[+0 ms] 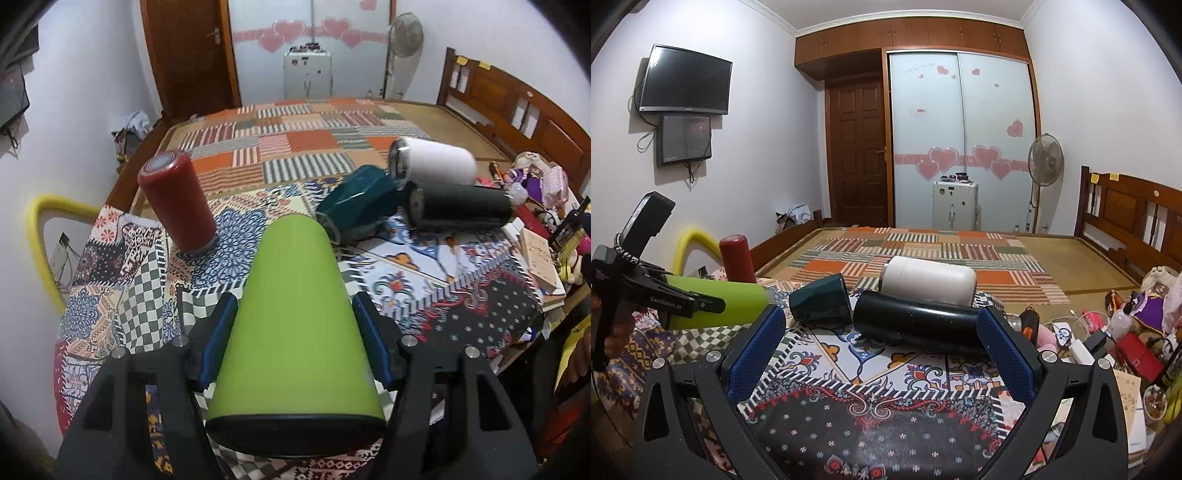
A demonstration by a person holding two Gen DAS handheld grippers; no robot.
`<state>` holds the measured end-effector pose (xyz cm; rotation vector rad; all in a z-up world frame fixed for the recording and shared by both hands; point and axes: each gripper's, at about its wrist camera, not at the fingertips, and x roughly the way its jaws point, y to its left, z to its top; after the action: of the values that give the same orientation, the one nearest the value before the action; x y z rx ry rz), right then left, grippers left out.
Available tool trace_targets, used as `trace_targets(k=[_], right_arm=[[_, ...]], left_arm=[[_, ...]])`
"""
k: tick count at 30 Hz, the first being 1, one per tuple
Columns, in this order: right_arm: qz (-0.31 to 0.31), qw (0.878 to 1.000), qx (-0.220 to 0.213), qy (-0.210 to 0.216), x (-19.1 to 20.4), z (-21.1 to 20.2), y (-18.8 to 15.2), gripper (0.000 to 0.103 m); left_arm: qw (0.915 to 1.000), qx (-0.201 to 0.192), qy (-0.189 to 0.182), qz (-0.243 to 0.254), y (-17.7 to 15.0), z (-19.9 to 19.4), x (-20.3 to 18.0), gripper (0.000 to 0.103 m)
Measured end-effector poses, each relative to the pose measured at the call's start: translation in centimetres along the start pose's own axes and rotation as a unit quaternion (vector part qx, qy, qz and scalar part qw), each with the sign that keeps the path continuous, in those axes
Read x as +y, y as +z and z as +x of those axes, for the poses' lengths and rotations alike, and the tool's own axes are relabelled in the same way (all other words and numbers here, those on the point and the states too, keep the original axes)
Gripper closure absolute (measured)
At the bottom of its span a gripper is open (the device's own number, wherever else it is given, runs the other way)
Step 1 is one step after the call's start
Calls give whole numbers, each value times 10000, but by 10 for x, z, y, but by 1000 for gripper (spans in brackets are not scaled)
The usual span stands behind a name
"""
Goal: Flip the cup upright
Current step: 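Lift the lime-green bottle with the left tool toward the right tool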
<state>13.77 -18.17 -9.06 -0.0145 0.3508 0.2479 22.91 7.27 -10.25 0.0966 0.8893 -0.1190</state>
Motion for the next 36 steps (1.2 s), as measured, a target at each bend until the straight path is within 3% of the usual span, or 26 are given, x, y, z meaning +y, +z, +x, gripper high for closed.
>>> trace_targets(k=[9, 16, 19, 22, 31, 36], right_arm=[[-30, 9998, -155, -101, -1, -26, 1, 0], [-53, 9998, -115, -180, -3, -33, -5, 0], [-78, 9997, -45, -216, -3, -32, -9, 0], [-107, 9997, 36, -237, -5, -29, -12, 0], [-90, 9993, 340, -117, -5, -11, -23, 0], [-119, 9985, 535, -60, -1, 1, -29, 0]], left_arm=[[9984, -184, -389, 373, -18, -22, -52, 39], [9955, -158, -766, 538, -32, -8, -96, 39], [9955, -185, -763, 535, -39, 0, -108, 39], [9952, -257, -744, 580, -41, 3, -113, 39], [9951, 115, -888, 427, -47, 30, -108, 39], [9944, 66, -968, 415, -47, 30, -105, 39]])
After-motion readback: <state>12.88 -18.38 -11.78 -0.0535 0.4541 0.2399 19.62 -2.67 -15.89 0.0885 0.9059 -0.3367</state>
